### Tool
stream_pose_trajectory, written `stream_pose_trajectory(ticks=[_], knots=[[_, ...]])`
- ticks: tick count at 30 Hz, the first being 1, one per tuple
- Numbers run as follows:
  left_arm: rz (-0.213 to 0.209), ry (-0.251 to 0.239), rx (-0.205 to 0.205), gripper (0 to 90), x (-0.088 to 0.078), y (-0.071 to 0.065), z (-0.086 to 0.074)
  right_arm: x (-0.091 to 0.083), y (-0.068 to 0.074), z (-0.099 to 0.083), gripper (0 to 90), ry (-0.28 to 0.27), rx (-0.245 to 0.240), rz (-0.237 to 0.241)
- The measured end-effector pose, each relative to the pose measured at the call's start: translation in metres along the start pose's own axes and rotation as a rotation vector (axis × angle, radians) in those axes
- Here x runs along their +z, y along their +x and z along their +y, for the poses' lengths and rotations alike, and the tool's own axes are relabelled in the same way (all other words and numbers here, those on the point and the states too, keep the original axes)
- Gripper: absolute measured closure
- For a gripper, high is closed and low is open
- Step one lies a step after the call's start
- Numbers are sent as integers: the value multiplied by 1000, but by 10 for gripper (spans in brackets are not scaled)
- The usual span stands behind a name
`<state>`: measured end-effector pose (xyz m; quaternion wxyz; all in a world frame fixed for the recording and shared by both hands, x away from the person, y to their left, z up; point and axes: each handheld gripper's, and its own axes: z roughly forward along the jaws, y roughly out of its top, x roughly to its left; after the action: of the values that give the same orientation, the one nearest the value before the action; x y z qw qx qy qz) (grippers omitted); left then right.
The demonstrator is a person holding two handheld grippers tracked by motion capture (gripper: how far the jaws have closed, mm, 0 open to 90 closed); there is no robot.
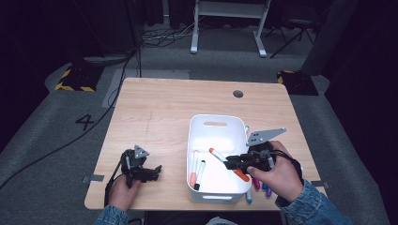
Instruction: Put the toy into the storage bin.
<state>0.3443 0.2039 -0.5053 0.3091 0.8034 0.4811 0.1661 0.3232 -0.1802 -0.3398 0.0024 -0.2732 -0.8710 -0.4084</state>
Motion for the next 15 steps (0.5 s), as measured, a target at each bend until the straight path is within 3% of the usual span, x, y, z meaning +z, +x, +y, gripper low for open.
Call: stream_pose_trajectory(ticks=[15], knots=[[-1,0,0,0,0,0,0,11,9,-11,767,81,-9,23]])
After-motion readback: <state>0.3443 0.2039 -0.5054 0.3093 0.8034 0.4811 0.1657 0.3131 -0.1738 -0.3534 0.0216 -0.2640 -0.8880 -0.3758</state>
